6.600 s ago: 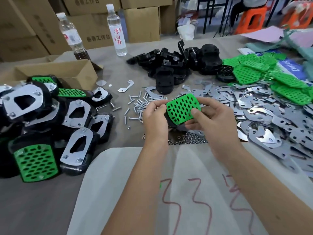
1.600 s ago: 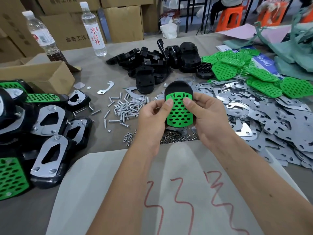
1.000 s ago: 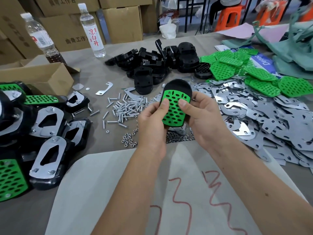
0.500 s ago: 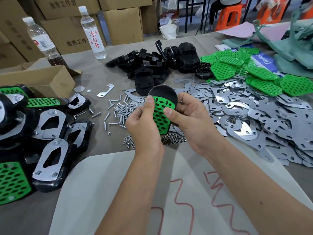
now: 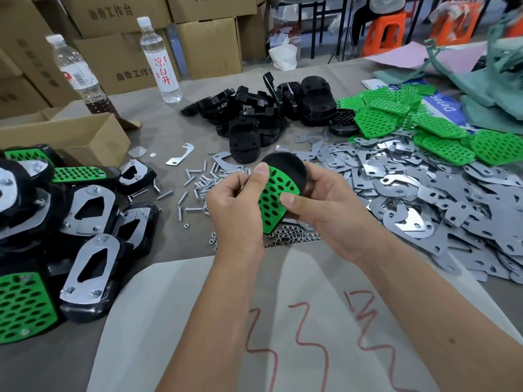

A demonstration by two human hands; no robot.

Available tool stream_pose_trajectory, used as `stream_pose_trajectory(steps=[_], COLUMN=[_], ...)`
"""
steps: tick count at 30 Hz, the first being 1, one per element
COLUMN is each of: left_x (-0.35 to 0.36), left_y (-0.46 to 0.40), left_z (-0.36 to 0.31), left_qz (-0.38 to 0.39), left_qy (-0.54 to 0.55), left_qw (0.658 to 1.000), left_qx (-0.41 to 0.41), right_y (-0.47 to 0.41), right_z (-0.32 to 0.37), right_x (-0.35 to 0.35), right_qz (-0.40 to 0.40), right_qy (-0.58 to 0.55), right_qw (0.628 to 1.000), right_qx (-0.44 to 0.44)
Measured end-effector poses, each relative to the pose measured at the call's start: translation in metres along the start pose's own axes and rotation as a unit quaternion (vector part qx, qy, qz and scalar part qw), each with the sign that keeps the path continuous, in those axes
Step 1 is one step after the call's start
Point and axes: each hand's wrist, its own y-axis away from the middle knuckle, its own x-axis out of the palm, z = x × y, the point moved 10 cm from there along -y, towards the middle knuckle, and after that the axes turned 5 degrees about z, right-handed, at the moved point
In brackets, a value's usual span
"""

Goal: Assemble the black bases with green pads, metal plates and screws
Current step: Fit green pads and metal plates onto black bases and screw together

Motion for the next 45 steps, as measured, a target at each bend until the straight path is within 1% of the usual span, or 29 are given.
stream_pose_trajectory(steps=[2,5,7,9,11,14,16,17,20,22,24,25,27,29,31,33,35,38,40,43,45], left_x=[0.003,0.015,0.016,0.011,0.000,-0.010,-0.017,-0.021,-0.034,-0.039,-0.036,-0.032,-0.022,-0.016,-0.013,-0.009,-0.006,-0.010,-0.016,-0.024,-0.027], left_y=[-0.002,-0.001,-0.002,-0.003,-0.002,-0.001,0.000,0.001,0.005,0.006,0.006,0.006,0.007,0.006,0.006,0.006,0.006,0.005,0.004,-0.001,-0.005], left_z=[-0.009,-0.016,-0.011,-0.005,-0.007,-0.015,-0.015,-0.013,-0.013,-0.025,-0.036,-0.040,-0.048,-0.050,-0.050,-0.053,-0.049,-0.038,-0.033,-0.028,-0.025], left_qz=[0.027,0.090,0.095,0.058,-0.010,-0.071,-0.108,-0.128,-0.186,-0.201,-0.188,-0.174,-0.140,-0.121,-0.106,-0.095,-0.088,-0.101,-0.115,-0.122,-0.117], left_qy=[-0.079,-0.191,-0.192,-0.160,-0.170,-0.215,-0.247,-0.254,-0.231,-0.241,-0.264,-0.278,-0.309,-0.323,-0.323,-0.331,-0.348,-0.393,-0.397,-0.368,-0.350], left_qw=[0.995,0.972,0.973,0.984,0.984,0.971,0.961,0.957,0.954,0.948,0.939,0.935,0.923,0.917,0.918,0.915,0.913,0.904,0.905,0.919,0.928], left_qx=[0.048,0.101,0.084,0.048,0.046,0.073,0.063,0.051,0.029,0.062,0.113,0.138,0.183,0.201,0.203,0.210,0.191,0.130,0.100,0.072,0.060], right_y=[0.000,0.002,0.002,0.001,0.001,0.001,0.002,0.003,0.003,0.002,0.001,0.001,0.003,0.006,0.006,0.005,0.006,0.006,0.005,0.004,0.006], right_z=[-0.004,-0.003,0.002,0.005,0.006,0.006,0.008,0.009,0.008,0.006,0.003,0.004,0.011,0.015,0.013,0.005,0.000,-0.002,-0.002,0.000,0.008], right_x=[-0.002,-0.013,-0.013,-0.011,-0.009,-0.010,-0.012,-0.011,0.000,0.007,0.010,0.010,0.005,0.003,0.002,-0.003,-0.009,-0.013,-0.012,-0.006,-0.005], right_qz=[0.006,-0.030,-0.025,-0.010,-0.011,-0.059,-0.095,-0.098,-0.057,-0.015,0.008,0.004,-0.030,-0.052,-0.053,-0.075,-0.109,-0.134,-0.129,-0.135,-0.167], right_qy=[0.001,0.022,0.044,0.060,0.069,0.089,0.122,0.132,0.124,0.120,0.139,0.154,0.194,0.214,0.189,0.127,0.094,0.091,0.117,0.160,0.235], right_qw=[1.000,0.999,0.999,0.998,0.997,0.993,0.985,0.983,0.987,0.990,0.990,0.987,0.978,0.972,0.977,0.988,0.989,0.986,0.984,0.978,0.957], right_qx=[0.020,0.012,-0.012,-0.024,-0.029,-0.056,-0.075,-0.083,-0.085,-0.066,-0.040,-0.038,-0.065,-0.086,-0.081,-0.053,-0.037,-0.033,-0.027,-0.019,-0.035])
